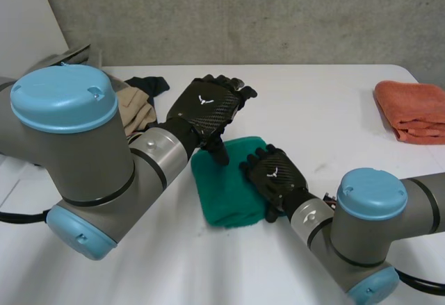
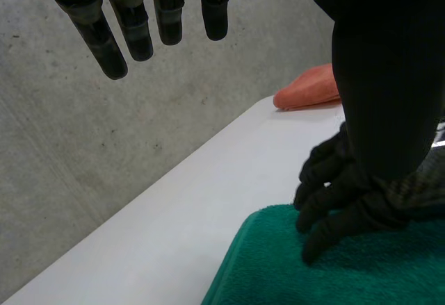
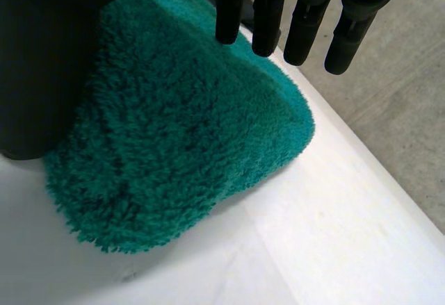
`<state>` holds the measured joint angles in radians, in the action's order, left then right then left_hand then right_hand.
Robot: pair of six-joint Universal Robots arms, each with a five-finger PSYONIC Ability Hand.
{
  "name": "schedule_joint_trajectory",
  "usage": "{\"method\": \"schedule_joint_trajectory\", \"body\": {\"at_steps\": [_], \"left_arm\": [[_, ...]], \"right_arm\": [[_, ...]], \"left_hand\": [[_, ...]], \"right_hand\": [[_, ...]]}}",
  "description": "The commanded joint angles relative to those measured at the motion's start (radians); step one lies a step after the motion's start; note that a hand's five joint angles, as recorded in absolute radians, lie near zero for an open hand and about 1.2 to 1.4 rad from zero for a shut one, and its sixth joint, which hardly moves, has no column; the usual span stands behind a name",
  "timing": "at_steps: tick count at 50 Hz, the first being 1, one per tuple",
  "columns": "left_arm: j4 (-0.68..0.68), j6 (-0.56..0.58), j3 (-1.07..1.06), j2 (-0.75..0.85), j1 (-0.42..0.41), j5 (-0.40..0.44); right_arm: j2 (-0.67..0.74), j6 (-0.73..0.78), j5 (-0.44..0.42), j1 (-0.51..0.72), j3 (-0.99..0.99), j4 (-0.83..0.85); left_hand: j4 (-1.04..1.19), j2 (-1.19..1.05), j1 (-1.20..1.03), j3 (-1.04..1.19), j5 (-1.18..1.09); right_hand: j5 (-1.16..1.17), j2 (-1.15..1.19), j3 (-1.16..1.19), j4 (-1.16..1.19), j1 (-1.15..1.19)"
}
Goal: Fold the laundry.
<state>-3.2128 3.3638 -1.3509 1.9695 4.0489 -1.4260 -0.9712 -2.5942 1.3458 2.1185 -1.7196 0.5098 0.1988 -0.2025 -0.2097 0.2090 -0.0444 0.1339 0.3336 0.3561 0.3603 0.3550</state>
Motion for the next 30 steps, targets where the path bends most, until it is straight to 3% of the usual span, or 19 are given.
{"method": "schedule_joint_trajectory", "body": {"at_steps": [1,6,10,17,23,30], "left_arm": [[0.001,0.000,-0.004,-0.001,0.001,0.001],[-0.001,0.000,-0.008,-0.001,0.001,0.001],[-0.001,-0.001,-0.008,-0.001,0.001,0.001],[-0.007,-0.001,-0.004,-0.015,0.001,0.003],[-0.015,-0.003,0.015,-0.030,-0.001,0.006],[-0.062,-0.001,0.024,-0.044,-0.011,0.010]], "right_arm": [[0.023,-0.009,-0.004,0.001,0.052,-0.014],[0.057,-0.009,-0.033,0.001,0.093,-0.013],[0.089,-0.010,-0.068,0.000,0.152,-0.014],[0.014,-0.017,-0.065,-0.043,0.227,-0.005],[-0.046,-0.023,-0.071,-0.172,0.331,0.003],[-0.050,-0.078,-0.068,-0.353,0.480,0.122]], "left_hand": [[0.024,-0.020,-0.013,0.013,-0.003],[0.024,-0.020,-0.013,0.013,-0.003],[0.024,-0.020,-0.013,0.013,-0.003],[0.018,-0.014,-0.007,0.007,0.003],[0.000,0.004,0.011,-0.010,0.020],[-0.003,0.007,0.014,-0.013,0.023]], "right_hand": [[0.123,0.098,0.075,0.071,0.076],[0.251,0.226,0.204,0.200,0.205],[1.086,1.061,1.038,1.034,1.039],[1.088,1.063,1.040,1.036,1.041],[1.088,1.063,1.040,1.036,1.041],[1.088,1.063,1.040,1.036,1.041]]}}
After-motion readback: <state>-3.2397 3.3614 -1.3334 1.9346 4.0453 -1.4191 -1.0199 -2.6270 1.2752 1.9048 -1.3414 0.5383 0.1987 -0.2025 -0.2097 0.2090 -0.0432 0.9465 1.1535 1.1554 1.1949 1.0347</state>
